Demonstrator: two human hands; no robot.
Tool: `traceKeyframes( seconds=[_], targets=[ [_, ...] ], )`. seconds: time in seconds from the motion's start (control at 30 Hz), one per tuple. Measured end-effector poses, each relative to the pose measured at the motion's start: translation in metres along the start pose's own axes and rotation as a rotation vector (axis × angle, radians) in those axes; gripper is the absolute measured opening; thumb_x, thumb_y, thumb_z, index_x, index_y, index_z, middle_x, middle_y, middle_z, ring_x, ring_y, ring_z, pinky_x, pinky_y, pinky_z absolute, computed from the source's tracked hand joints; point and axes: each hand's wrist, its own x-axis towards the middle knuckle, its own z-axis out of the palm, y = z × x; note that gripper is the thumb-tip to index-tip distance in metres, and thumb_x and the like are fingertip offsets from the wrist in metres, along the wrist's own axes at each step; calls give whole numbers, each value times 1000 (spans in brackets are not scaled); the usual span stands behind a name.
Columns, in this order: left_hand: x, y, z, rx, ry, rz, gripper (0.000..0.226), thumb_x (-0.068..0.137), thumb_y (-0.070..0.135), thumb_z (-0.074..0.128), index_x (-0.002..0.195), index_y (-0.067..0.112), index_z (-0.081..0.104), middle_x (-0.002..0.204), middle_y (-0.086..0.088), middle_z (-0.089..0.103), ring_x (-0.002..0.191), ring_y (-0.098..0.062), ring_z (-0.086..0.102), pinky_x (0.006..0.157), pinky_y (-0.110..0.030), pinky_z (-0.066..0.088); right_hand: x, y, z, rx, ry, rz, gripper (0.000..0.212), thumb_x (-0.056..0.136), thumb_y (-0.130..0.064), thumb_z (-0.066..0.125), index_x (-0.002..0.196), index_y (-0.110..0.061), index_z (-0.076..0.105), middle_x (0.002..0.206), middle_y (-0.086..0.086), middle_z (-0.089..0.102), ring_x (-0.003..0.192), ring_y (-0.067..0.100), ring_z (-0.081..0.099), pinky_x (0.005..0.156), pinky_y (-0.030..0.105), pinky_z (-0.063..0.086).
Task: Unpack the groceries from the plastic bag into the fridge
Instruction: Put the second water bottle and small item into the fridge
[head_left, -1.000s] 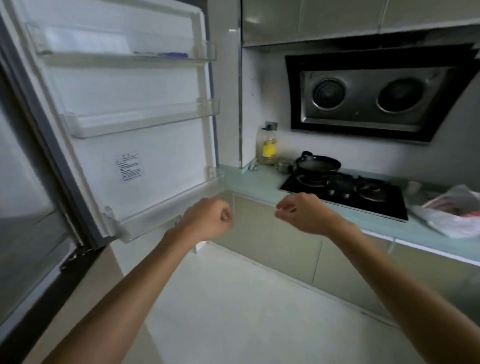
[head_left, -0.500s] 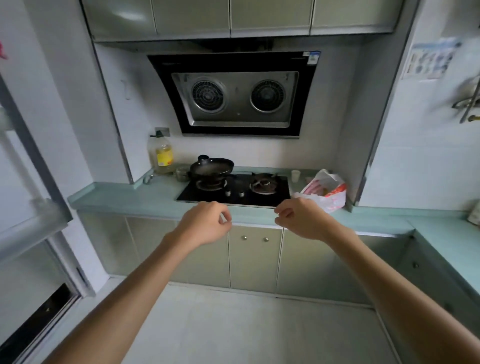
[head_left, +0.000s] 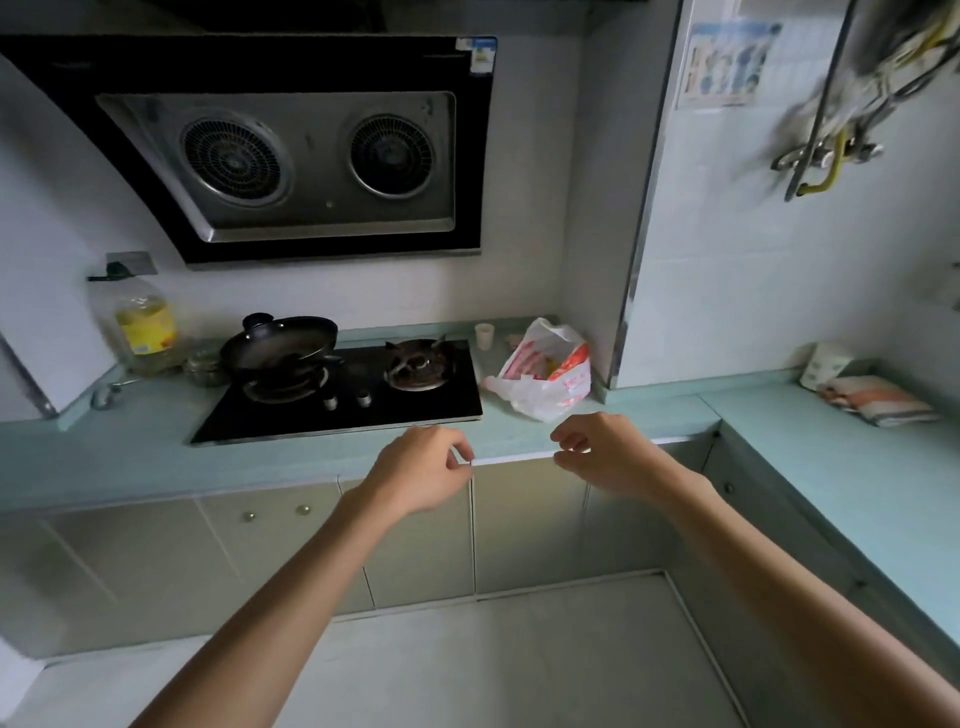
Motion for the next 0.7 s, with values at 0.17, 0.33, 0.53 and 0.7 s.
traceKeyframes(
  seconds=[0.17,0.33,0.53,0.7],
  targets=[
    [88,-24,11,-68,-41,47,19,85,34,60,101,29,68,86,13,69,83,-12,67,76,-33,56,72,20,4,-3,15,79,35,90,-23,63,124,-14,64,118,4,68,105,18,64,95,30,52],
    [173,-50,16,-80,-149,67,21,85,34,62,105,29,68,90,13,69,90,-11,66,81,-31,53,147,34,7,-34,-45,154,36,91,-23,63,126,-14,62,121,4,67,107,19,64,95,29,51],
    [262,-76,26,-70,-297,75,26,84,39,64,108,28,69,100,7,69,91,-13,66,88,-34,53,228,63,8,-63,-81,223,33,89,-24,62,122,-19,66,118,0,69,102,18,64,88,25,51],
    [332,-93,50,-71,-333,81,26,83,38,65,107,27,70,101,5,70,93,-13,66,90,-35,54,291,99,22,-33,-113,256,33,90,-25,61,123,-19,65,117,0,69,101,18,64,88,28,53]
  ],
)
